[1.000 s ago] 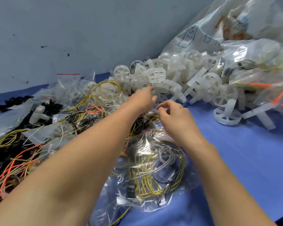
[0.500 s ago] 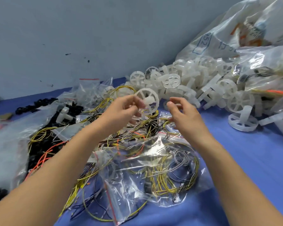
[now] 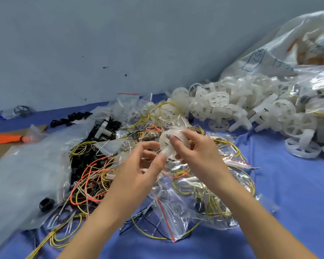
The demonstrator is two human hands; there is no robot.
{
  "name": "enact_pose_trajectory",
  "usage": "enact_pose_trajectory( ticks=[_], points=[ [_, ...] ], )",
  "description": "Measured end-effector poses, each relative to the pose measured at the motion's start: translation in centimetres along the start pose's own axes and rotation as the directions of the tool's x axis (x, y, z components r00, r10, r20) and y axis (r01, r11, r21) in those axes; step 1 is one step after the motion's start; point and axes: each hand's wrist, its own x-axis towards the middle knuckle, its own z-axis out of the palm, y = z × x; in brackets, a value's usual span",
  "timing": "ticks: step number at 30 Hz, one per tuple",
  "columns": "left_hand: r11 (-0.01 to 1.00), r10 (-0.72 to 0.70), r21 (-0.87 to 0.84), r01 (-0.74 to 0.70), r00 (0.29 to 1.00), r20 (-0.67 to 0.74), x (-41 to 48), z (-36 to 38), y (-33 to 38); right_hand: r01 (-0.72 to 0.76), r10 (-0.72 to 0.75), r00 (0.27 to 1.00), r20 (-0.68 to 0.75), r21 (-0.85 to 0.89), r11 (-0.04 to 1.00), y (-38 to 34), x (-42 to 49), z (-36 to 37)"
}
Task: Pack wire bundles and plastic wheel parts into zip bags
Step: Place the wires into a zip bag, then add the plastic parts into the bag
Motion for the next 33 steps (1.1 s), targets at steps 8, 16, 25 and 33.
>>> enact_pose_trajectory(
  ticks=[8,16,25,33],
  points=[
    [0.986,0.150,0.101,-0.130,0.964,-0.220,0.4,-2.6,-1.2,-0.014,0.006,0.991,0.133,0.061,0.998,-2.4,0.2,2.2],
    [0.682,-0.526,-0.510,0.525,0.836,0.156,0.0,-9.0,-3.0,0.385,-0.243,0.875,0.418,-0.298,0.873,-1.8,-0.2,1.8],
    [0.686,-0.449,-0.406,0.603,0.791,0.416,-0.8,-7.6,-2.8,0.521,-0.263,0.822,0.506,-0.480,0.706,-0.6,-1.7,2.1],
    [0.727,-0.478,-0.330,0.602,0.789,0.386,-1.0,-7.1,-3.2,0.527,-0.272,0.820,0.504,-0.478,0.702,0.6,-2.7,1.3]
  ],
)
